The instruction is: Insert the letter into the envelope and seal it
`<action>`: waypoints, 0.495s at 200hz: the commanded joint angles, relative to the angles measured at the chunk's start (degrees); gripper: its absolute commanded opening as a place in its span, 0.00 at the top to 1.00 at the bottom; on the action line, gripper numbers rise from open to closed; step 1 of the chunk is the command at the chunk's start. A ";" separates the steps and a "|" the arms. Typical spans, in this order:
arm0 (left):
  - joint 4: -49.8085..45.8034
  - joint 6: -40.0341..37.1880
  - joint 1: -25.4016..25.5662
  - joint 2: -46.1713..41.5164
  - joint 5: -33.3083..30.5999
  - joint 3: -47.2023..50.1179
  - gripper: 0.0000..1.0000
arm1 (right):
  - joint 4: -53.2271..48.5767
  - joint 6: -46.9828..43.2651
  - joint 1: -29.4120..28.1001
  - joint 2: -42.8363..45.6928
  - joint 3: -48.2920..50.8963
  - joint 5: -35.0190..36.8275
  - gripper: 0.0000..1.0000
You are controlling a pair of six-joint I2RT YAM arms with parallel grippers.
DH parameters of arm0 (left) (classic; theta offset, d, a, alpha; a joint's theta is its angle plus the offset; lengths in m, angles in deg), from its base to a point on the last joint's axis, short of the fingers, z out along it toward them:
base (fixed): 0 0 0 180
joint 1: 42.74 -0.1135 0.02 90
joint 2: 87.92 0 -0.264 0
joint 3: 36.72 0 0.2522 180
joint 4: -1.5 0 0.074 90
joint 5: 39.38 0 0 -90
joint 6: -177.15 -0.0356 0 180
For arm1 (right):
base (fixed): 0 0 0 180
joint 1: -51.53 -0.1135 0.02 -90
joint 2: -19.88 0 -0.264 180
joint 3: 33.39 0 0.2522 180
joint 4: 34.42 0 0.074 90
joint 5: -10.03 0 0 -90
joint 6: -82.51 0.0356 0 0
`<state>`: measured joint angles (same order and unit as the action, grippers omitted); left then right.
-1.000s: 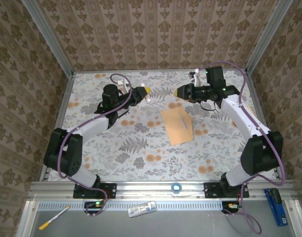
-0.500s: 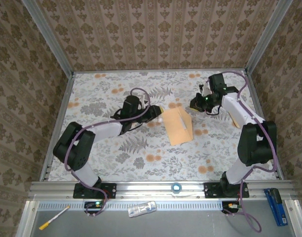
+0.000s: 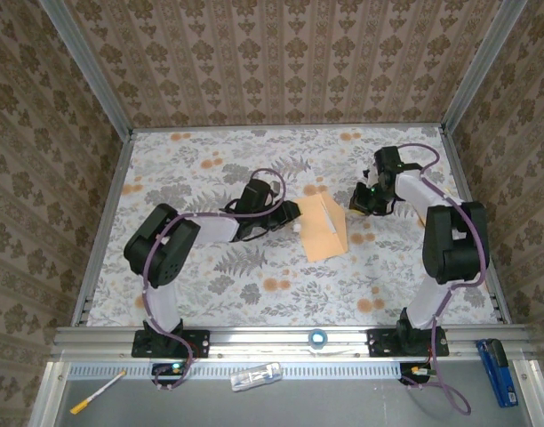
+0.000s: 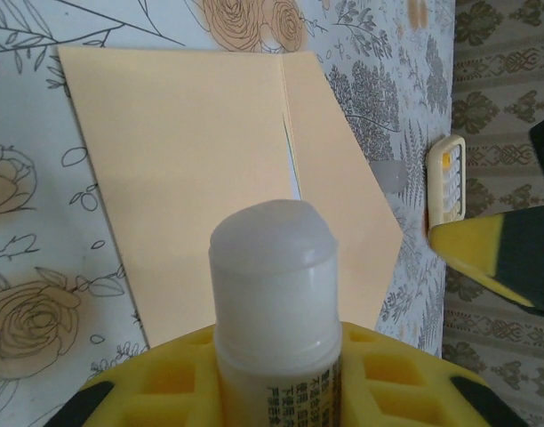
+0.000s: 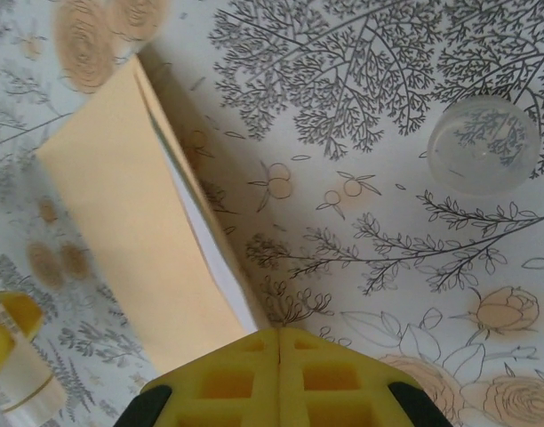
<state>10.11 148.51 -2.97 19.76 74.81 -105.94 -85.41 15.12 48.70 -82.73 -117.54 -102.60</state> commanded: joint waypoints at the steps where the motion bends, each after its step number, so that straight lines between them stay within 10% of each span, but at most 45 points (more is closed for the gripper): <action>1: -2.07 0.73 0.46 1.17 -0.17 -2.89 0.89 | 1.53 -0.81 0.28 -1.76 1.11 1.20 0.94; 99: -9.30 1.23 0.80 3.76 0.42 -6.27 0.91 | 2.93 -0.88 0.28 -4.95 1.65 -0.13 0.96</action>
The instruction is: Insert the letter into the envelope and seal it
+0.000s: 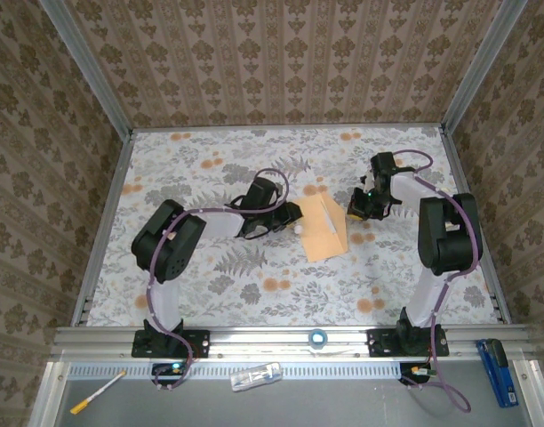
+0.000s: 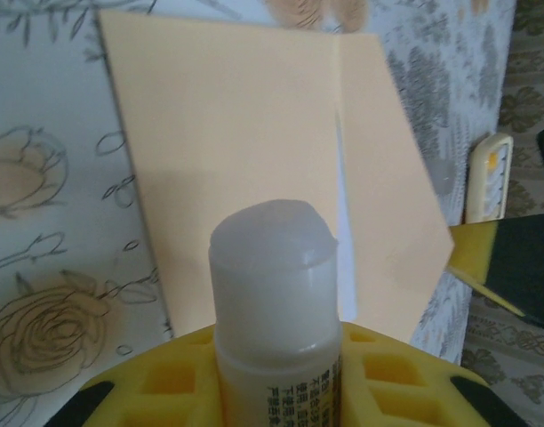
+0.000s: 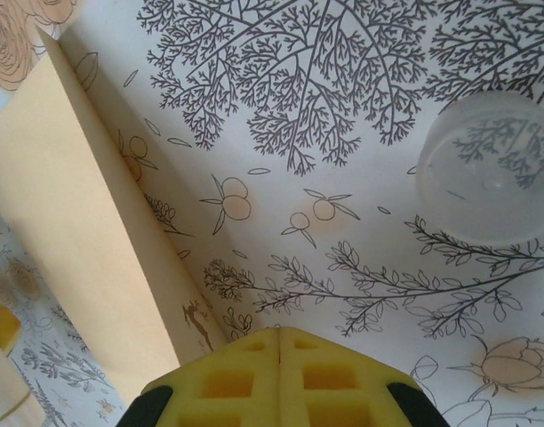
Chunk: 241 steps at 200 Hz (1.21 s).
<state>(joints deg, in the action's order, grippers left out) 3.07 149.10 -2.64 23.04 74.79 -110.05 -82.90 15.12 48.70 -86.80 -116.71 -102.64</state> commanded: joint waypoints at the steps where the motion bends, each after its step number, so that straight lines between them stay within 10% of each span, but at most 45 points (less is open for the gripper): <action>1: -2.25 0.59 0.45 0.53 0.44 -2.14 0.91 | 0.43 -0.85 0.28 -0.85 0.78 -0.09 0.96; 241: -2.45 1.24 0.29 5.14 4.26 -3.56 0.91 | 11.93 2.97 -0.82 3.91 6.92 -7.79 0.96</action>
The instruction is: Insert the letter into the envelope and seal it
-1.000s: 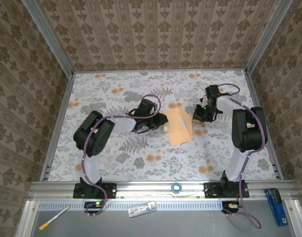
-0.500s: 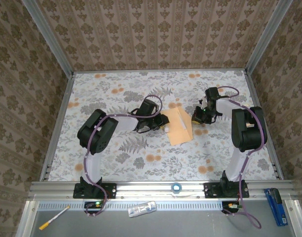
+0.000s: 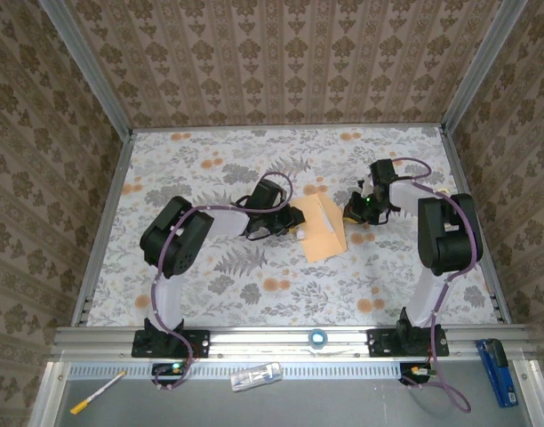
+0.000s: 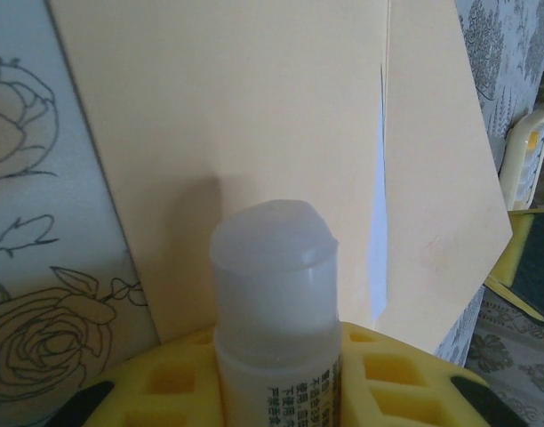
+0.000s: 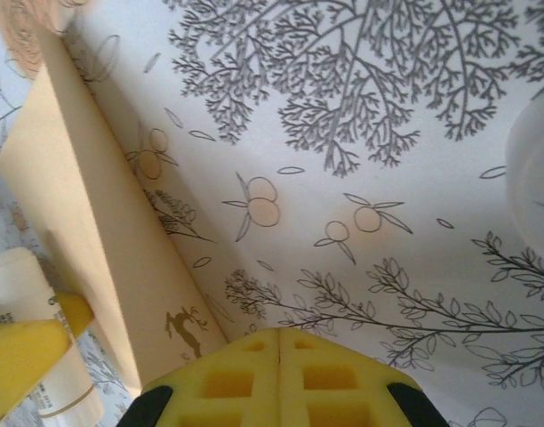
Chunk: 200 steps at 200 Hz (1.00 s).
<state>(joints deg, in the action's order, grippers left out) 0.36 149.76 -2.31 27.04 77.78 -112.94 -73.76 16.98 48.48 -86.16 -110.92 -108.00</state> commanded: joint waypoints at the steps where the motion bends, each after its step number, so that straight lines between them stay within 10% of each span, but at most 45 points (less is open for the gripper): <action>1: 0.28 0.58 -0.06 1.14 1.29 -0.66 0.91 | 2.85 1.16 -0.62 3.33 1.16 -2.49 0.96; 200: -0.08 -0.29 -0.70 0.52 1.84 -0.22 0.92 | 9.76 4.58 -9.86 -5.01 3.16 -9.89 0.95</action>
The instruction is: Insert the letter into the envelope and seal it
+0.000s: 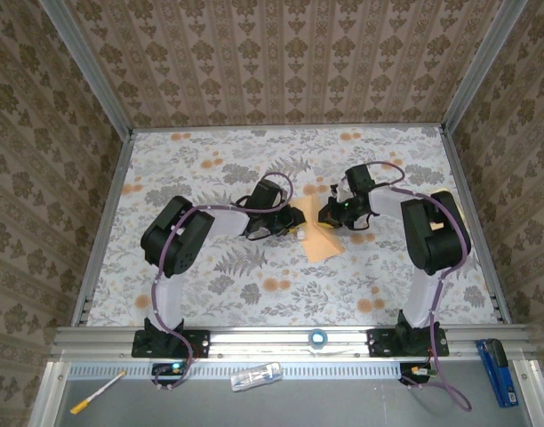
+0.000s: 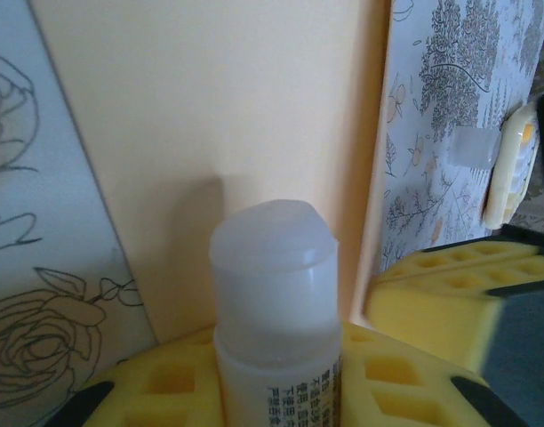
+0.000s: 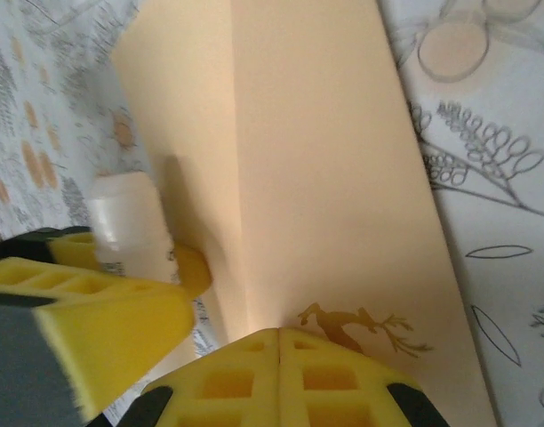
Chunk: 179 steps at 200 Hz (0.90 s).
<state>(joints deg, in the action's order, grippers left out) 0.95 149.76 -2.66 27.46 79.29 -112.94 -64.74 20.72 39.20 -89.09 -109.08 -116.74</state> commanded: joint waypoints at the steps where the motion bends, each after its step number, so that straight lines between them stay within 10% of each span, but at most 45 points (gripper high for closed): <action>1: -0.66 -0.29 -0.35 0.07 0.34 -0.26 0.92 | 0.78 0.82 -0.58 -2.15 1.35 -1.13 0.95; 179: 0.86 0.28 -0.46 -0.50 0.07 1.63 0.93 | 2.69 3.80 0.67 -0.12 -0.60 -1.19 0.96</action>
<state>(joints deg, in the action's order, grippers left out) 1.89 149.78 -2.71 27.43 79.33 -112.43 -62.53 22.69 39.30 -90.43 -107.51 -118.12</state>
